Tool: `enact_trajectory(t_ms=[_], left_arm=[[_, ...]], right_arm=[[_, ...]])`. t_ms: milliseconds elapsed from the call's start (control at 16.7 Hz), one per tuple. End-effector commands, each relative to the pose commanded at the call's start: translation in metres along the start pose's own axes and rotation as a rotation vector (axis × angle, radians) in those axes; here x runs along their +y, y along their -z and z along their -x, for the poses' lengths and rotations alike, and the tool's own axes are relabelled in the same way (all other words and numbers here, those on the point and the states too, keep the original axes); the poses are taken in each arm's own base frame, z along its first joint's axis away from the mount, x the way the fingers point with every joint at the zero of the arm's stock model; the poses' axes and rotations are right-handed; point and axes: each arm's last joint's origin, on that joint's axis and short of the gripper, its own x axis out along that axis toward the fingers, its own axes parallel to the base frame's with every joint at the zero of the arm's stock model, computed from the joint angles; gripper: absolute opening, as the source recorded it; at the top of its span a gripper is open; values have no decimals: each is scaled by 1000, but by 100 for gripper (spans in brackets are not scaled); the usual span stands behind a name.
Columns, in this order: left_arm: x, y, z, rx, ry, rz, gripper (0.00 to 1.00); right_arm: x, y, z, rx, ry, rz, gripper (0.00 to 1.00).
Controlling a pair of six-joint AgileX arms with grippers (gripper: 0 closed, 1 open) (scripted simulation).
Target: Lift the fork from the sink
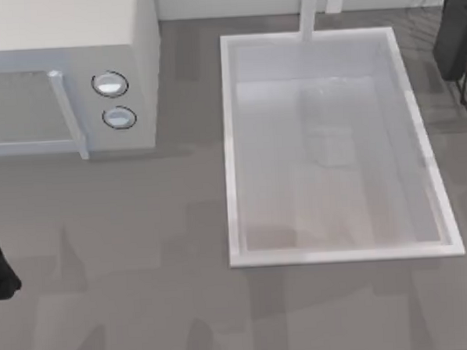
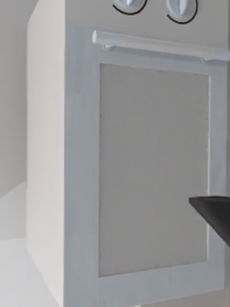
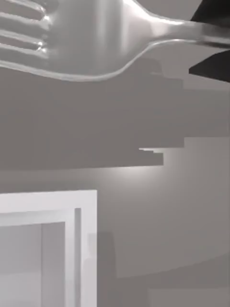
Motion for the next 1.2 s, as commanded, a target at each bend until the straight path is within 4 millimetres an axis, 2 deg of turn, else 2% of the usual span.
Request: enact_trajectory(t_ms=[180, 600, 780, 960, 1200], left_arm=[[0, 0, 0, 0, 0, 0, 100], [0, 0, 0, 0, 0, 0, 100], [0, 0, 0, 0, 0, 0, 100], [0, 0, 0, 0, 0, 0, 100], [0, 0, 0, 0, 0, 0, 100]], right_arm=[[-15, 22, 1, -6, -3, -1, 0], [-15, 22, -4, 0, -2, 2, 0], [-15, 19, -30, 3, -2, 1, 0], [-15, 16, -67, -19, -2, 0, 0], [-16, 22, -105, -10, -3, -1, 0]])
